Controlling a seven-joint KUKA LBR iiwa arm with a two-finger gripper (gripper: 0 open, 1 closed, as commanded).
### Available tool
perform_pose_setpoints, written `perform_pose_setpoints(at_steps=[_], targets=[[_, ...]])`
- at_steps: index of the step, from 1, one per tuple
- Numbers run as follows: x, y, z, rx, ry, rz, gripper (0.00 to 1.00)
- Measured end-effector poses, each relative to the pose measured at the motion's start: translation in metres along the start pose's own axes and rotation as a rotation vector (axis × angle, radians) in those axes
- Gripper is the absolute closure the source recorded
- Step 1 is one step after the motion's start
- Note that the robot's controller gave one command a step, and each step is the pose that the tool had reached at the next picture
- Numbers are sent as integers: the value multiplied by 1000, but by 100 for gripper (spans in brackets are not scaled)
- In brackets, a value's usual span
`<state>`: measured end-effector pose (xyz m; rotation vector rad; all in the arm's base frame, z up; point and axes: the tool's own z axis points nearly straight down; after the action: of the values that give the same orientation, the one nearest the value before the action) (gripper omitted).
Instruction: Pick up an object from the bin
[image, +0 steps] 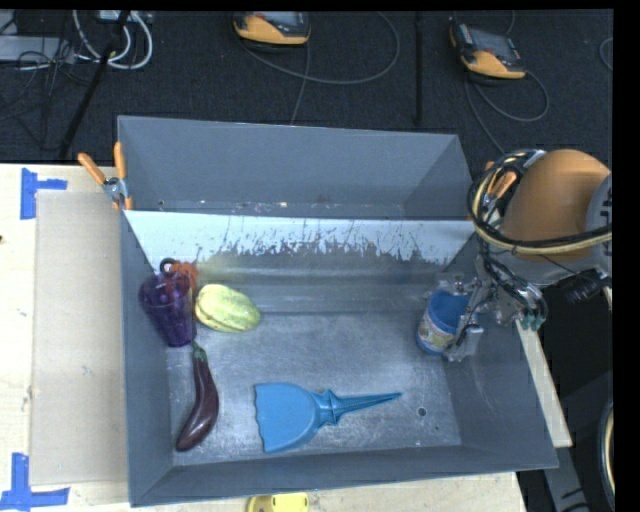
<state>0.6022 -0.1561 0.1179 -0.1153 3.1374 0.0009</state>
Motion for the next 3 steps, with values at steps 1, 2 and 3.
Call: perform_pose_setpoints(at_steps=[1,2,3], targets=[[0,0,0,0,0,-1,100],[-5,-1,-53,-2,5,3,100],[-7,0,-69,0,3,3,100]])
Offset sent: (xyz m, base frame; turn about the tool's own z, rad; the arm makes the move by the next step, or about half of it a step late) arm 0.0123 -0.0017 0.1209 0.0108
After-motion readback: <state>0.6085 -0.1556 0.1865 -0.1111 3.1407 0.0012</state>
